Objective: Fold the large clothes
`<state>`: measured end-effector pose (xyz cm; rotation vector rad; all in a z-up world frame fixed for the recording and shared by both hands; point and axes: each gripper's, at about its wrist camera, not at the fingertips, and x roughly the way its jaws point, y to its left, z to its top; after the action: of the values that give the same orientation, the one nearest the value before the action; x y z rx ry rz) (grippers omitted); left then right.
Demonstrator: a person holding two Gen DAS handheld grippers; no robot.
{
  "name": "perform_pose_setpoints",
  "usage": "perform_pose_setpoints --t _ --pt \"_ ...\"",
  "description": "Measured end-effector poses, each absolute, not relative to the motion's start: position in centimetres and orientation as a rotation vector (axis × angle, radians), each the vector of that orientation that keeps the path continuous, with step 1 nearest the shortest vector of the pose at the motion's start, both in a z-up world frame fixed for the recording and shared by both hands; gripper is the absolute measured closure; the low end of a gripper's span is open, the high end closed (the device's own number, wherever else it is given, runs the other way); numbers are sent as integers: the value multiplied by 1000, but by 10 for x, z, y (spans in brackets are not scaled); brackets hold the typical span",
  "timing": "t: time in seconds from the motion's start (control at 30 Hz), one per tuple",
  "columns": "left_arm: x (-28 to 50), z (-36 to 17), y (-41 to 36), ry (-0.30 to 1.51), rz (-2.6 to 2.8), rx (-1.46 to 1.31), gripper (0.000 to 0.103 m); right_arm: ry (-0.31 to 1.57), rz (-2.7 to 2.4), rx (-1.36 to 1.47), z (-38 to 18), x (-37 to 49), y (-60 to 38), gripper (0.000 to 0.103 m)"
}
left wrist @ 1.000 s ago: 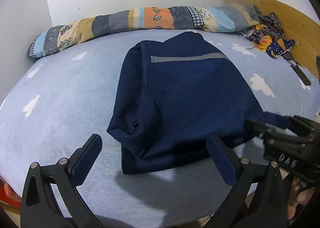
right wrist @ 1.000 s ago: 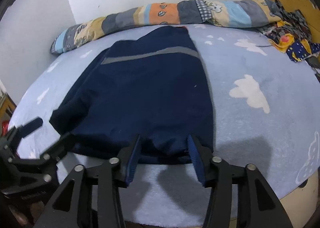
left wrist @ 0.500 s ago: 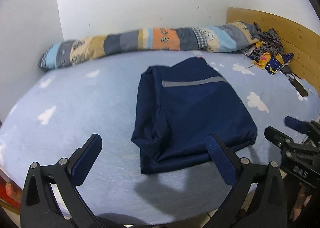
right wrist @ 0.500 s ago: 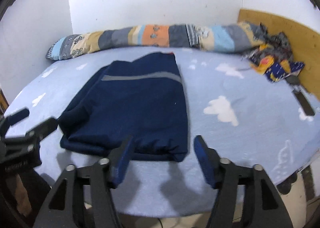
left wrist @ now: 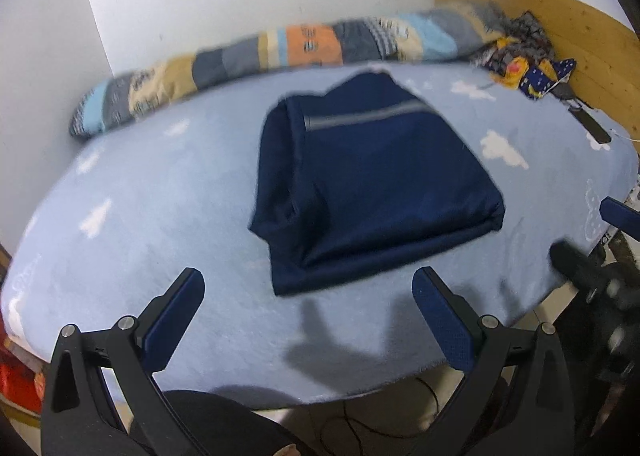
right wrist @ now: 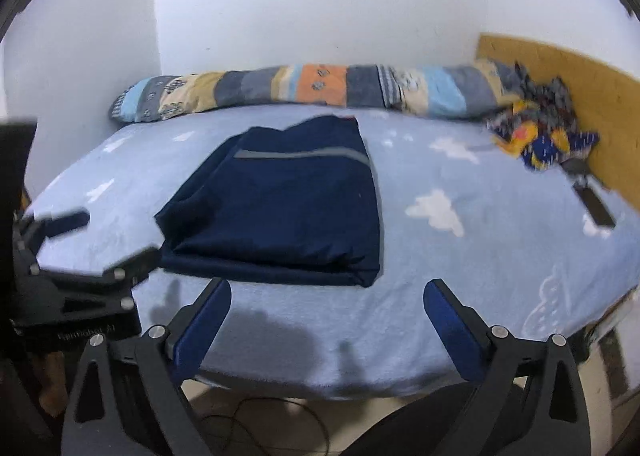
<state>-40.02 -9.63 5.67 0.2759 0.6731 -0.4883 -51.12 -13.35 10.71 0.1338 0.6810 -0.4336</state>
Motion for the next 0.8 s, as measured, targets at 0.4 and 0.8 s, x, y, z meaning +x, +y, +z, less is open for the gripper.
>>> perform_pose_setpoints --t 0.4,0.8 --pt "-384 49 -98 782 -444 253 0 642 -445 173 107 -515 -141 6" --pt "-397 63 -98 689 -454 290 0 638 -440 123 108 -512 -132 5"
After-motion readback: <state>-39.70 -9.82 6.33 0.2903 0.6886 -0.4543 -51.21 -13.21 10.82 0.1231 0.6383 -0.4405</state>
